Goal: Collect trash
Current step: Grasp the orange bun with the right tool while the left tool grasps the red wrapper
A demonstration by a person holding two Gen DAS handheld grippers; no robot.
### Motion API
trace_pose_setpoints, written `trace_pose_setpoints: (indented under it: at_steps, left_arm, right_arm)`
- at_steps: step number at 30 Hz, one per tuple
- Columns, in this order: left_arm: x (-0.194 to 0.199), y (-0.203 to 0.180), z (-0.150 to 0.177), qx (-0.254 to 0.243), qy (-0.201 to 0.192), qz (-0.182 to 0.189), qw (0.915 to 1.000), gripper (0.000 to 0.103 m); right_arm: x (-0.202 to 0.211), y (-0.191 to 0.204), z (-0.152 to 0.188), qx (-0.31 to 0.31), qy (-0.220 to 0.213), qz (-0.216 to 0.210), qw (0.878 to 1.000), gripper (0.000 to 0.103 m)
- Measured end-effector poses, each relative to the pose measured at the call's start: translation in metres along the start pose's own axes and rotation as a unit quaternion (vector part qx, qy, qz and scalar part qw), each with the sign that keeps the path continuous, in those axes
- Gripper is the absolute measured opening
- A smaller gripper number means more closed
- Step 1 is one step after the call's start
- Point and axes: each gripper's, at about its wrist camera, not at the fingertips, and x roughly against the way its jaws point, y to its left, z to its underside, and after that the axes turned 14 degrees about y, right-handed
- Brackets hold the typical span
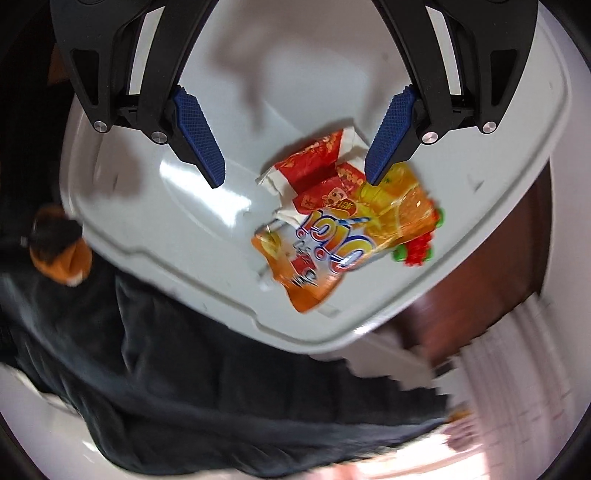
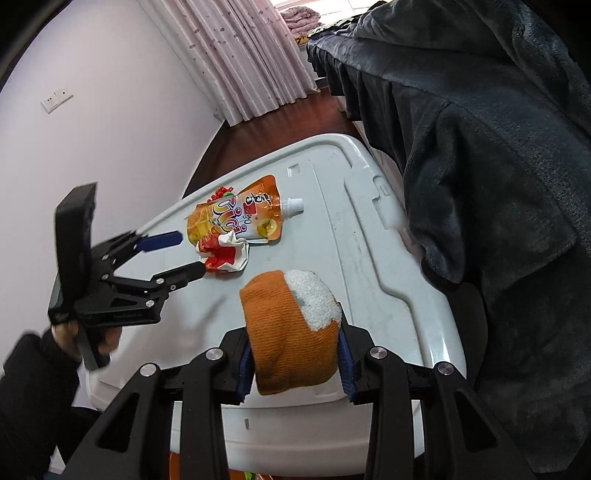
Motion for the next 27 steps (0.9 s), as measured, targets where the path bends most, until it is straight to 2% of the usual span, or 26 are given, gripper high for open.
trace_pose_setpoints:
  at_steps: [6, 14, 17, 20, 23, 27]
  left_arm:
    - [-0.017, 0.001, -0.010, -0.085, -0.002, -0.023, 0.9961, 0.076]
    - [-0.038, 0.000, -0.020, -0.139, 0.016, 0.003, 0.9901, 0.078]
    - [-0.039, 0.000, -0.013, -0.135, 0.032, 0.040, 0.9896, 0.078]
    - [-0.049, -0.010, 0.002, -0.145, 0.061, 0.035, 0.9869, 0.078]
    - [-0.046, -0.018, 0.012, -0.143, 0.037, 0.016, 0.9889, 0.078]
    - [-0.046, -0.020, 0.009, -0.114, 0.032, -0.001, 0.9930, 0.079]
  right_arm:
    - [-0.008, -0.002, -0.004, -0.007, 0.013, -0.002, 1.000, 0.037]
    - [-0.021, 0.002, -0.010, -0.009, 0.032, -0.005, 0.999, 0.037]
    - [-0.020, 0.006, -0.010, -0.003, 0.028, -0.008, 1.000, 0.037]
    - [-0.018, 0.010, -0.010, 0.001, 0.025, -0.008, 1.000, 0.037]
    - [-0.016, 0.011, -0.009, 0.002, 0.023, -0.008, 1.000, 0.038]
    - [-0.015, 0.010, -0.008, -0.001, 0.021, -0.008, 1.000, 0.038]
